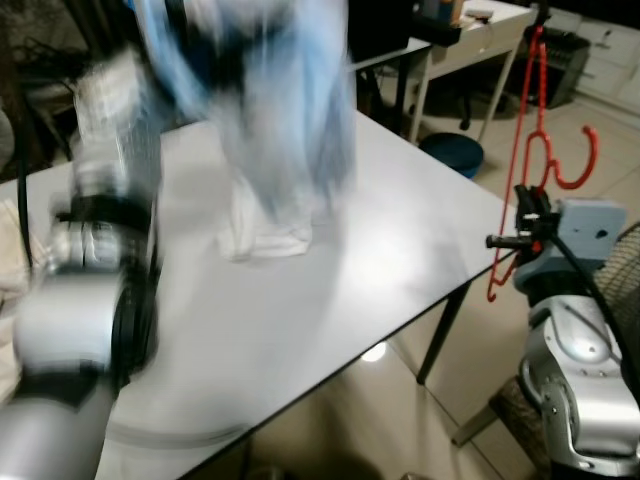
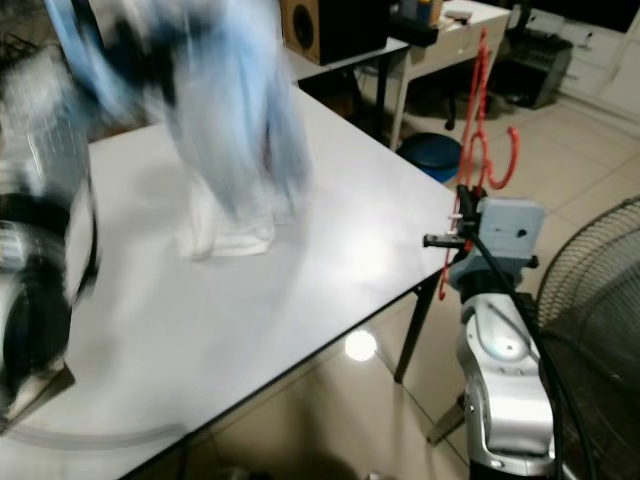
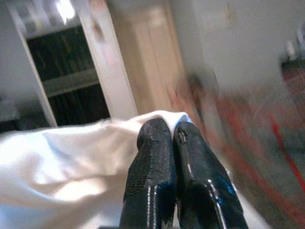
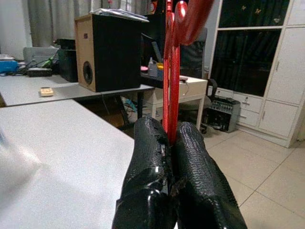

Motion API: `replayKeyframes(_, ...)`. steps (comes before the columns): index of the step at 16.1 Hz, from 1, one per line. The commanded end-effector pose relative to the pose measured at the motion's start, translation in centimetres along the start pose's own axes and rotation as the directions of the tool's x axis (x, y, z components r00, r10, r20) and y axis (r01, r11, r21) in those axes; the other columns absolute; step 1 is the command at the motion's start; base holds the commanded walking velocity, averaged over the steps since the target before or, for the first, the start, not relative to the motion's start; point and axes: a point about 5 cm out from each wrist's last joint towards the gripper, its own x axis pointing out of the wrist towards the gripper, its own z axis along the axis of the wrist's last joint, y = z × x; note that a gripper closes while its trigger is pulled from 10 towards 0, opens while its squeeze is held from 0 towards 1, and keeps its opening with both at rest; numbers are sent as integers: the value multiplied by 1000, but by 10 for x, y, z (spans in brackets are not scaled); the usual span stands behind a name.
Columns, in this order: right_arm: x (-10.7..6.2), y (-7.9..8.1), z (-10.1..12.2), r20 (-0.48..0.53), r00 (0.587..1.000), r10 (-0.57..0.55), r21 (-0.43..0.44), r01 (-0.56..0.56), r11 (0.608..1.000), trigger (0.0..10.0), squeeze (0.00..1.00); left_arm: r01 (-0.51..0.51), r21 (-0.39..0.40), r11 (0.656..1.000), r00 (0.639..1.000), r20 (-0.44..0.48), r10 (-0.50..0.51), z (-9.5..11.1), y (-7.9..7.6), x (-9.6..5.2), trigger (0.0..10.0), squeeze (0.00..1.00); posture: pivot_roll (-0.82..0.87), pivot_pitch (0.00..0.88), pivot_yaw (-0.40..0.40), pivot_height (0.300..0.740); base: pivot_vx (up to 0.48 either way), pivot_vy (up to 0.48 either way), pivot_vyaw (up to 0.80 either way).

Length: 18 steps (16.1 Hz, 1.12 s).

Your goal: Hang hanger

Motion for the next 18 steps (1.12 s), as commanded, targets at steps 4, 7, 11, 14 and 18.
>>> replayKeyframes(4,3,7,-3,-11,999,48,11,-48,999,10000,0,18,45,999,854,-521,8,-61,-22,-83,0,0,-90,0,34,740,0,0,0)
replayKeyframes(7,2,6,-6,-29,999,46,-1,-46,999,10000,0,-43,50,998,816,-575,65,-60,-28,-110,0,0,-90,0,36,740,0,0,0)
replayKeyframes(11,1,-23,-34,-227,970,-82,-18,80,997,10000,0,-358,252,899,656,-617,434,-63,3,-124,0,0,-83,0,23,740,0,0,0)
replayKeyframes(14,1,-33,-48,-326,941,-95,-40,87,995,10000,0,-568,287,771,569,-540,620,-61,27,-84,0,0,-86,0,27,740,0,0,0)
replayKeyframes(18,-1,-34,-44,-310,942,-130,-6,135,991,10000,0,-600,243,763,758,-133,638,18,51,-2,0,0,-110,0,47,740,0,0,0)
